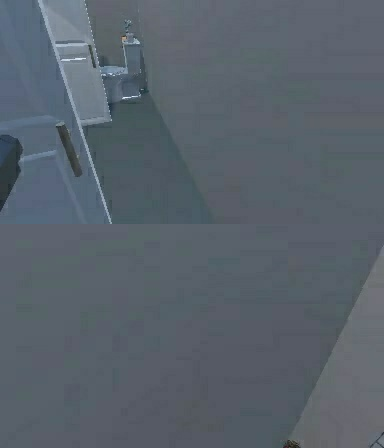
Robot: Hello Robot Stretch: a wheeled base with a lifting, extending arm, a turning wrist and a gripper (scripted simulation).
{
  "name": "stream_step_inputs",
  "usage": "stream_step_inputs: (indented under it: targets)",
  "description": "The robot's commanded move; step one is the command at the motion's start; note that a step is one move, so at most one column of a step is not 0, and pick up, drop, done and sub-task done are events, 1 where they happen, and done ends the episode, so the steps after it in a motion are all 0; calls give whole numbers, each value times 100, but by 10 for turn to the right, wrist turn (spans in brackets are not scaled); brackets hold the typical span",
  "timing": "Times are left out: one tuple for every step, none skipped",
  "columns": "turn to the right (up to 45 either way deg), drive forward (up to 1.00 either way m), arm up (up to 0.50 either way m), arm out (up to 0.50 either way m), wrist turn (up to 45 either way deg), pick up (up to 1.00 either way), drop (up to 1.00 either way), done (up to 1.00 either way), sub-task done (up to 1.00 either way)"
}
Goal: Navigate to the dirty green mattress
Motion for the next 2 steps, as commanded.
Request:
stream_step_inputs:
  targets:
    - [0, 10, 0, 0, 0, 0, 0, 0, 0]
    - [-180, 0, 0, 0, 0, 0, 0, 0, 0]
